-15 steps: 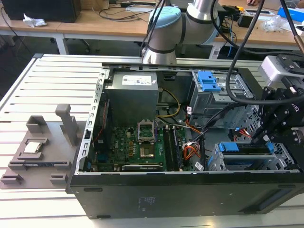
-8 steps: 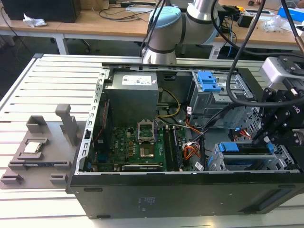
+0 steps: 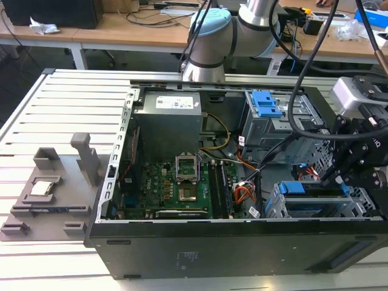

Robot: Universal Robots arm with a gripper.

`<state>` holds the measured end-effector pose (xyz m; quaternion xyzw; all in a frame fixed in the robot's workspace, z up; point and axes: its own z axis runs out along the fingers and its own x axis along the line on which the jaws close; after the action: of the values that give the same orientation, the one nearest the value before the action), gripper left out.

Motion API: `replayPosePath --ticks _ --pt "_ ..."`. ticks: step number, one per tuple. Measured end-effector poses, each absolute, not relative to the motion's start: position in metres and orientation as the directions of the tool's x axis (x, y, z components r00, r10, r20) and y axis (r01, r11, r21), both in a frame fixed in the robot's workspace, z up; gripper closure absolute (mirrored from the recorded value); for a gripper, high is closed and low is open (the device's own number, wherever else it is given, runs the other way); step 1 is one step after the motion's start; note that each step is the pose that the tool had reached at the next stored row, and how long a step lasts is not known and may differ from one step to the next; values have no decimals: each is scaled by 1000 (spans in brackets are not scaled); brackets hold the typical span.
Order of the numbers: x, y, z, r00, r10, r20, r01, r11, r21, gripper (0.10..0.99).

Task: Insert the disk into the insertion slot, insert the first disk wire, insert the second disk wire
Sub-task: 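Insert the first disk wire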

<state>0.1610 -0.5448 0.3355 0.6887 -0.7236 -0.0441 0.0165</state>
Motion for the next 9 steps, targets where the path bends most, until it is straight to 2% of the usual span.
replayPosePath --ticks 8,9 --pt "160 -545 333 -51 -998 -39 -995 48 87 906" --pt "160 -545 335 -51 -998 -37 -995 48 87 839"
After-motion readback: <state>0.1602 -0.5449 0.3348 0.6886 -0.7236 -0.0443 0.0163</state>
